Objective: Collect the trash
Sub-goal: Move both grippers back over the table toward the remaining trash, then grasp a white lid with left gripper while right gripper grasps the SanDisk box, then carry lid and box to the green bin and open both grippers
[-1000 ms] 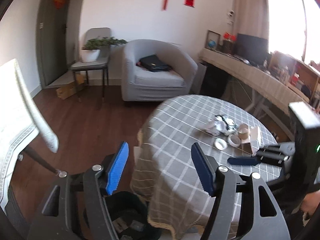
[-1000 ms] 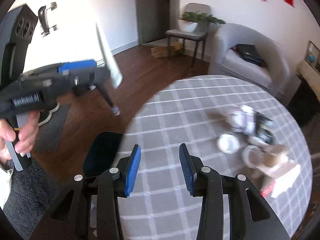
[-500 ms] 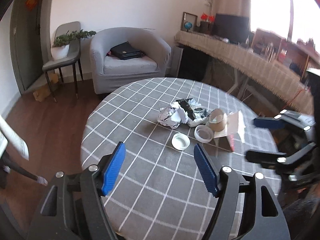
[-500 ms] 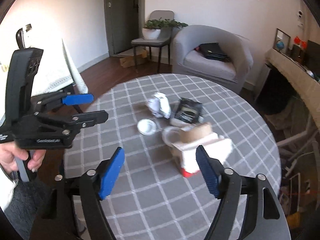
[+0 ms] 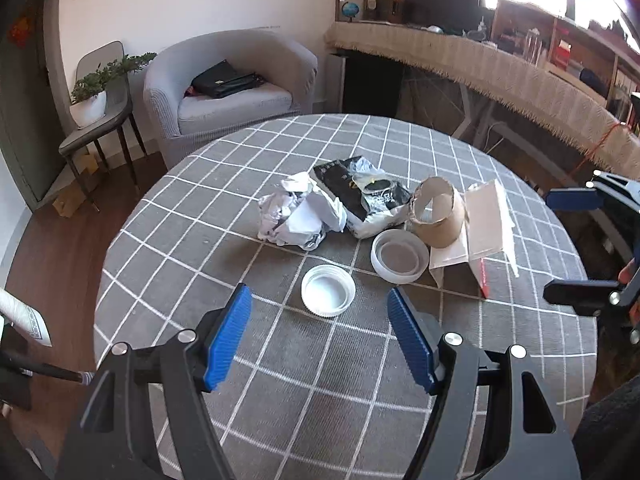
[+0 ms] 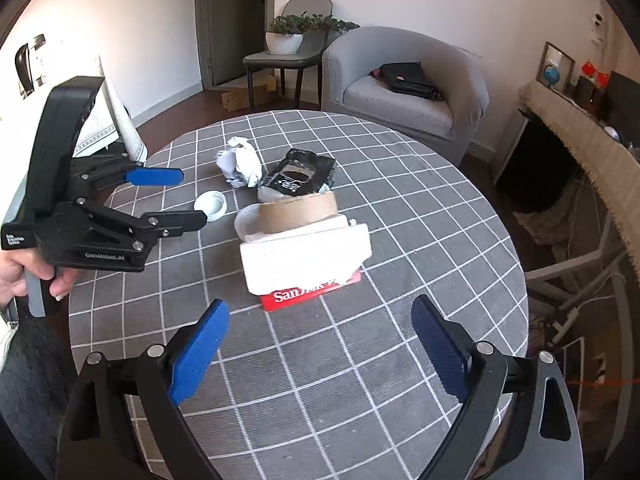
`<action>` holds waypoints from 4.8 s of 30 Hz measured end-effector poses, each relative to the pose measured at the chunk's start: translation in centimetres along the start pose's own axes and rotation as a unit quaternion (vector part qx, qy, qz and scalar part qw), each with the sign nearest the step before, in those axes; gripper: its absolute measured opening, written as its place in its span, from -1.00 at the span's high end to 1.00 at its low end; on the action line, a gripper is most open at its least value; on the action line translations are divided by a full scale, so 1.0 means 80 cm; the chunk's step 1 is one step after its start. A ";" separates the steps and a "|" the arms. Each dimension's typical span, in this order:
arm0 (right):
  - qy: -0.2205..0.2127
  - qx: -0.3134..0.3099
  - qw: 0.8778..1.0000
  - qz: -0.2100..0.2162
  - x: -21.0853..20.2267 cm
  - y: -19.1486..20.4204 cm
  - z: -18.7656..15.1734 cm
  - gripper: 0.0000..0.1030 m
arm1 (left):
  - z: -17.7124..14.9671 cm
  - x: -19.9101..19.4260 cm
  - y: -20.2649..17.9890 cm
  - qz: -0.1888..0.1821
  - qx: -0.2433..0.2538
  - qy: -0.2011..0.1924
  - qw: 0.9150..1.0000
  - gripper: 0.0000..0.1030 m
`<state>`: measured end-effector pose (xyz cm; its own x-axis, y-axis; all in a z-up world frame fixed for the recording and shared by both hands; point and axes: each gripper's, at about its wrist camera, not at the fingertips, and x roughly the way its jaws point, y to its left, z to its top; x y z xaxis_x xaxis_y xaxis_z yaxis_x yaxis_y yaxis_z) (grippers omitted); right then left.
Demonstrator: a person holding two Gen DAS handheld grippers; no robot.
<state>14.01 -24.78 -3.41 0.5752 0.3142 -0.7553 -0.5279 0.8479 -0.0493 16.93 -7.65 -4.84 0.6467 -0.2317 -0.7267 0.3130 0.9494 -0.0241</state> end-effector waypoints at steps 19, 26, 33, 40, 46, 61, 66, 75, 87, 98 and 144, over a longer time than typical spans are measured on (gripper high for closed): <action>0.014 -0.058 0.997 0.040 0.032 0.002 0.017 -0.93 | 0.002 0.020 0.010 -0.003 -0.014 0.020 1.000 0.36; 0.013 -0.055 0.998 0.039 0.043 -0.002 0.026 -0.93 | -0.001 0.009 0.016 -0.008 -0.019 0.018 1.000 0.36; 0.023 -0.057 0.997 0.046 0.059 0.001 0.028 -0.93 | -0.008 -0.006 0.024 -0.012 -0.018 0.015 1.000 0.36; 0.030 -0.061 0.996 0.053 0.072 0.014 0.039 -0.93 | -0.014 -0.019 0.030 -0.007 -0.017 0.014 1.000 0.36; 0.040 -0.053 0.997 0.050 0.080 0.020 0.045 -0.47 | -0.019 -0.031 0.039 -0.010 -0.019 0.013 1.000 0.36; 0.057 -0.017 0.998 0.031 0.050 0.046 0.044 -0.48 | -0.042 -0.080 0.077 -0.006 -0.049 0.001 0.999 0.36; 0.060 -0.009 0.998 0.034 0.044 0.057 0.036 -0.48 | -0.053 -0.098 0.094 0.001 -0.060 -0.002 0.998 0.36; 0.047 -0.004 0.996 0.073 0.036 0.107 0.039 -0.48 | -0.080 -0.124 0.137 0.021 -0.091 -0.002 0.996 0.36; 0.011 -0.011 0.992 0.123 0.036 0.198 0.072 -0.48 | -0.151 -0.134 0.198 0.080 -0.114 0.048 0.989 0.36; -0.002 -0.025 0.988 0.151 0.046 0.274 0.097 -0.48 | -0.219 -0.113 0.232 0.090 -0.147 0.109 0.979 0.36; 0.166 -0.132 0.968 0.138 0.247 0.489 0.057 -0.49 | -0.219 -0.260 0.316 0.100 -0.221 -0.028 0.970 0.47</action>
<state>7.56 16.50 -17.27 0.1802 0.3221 -0.9294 -0.7989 0.5992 0.0527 -0.80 24.93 -2.34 0.7037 -0.0330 -0.7097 -0.1429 0.9719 -0.1869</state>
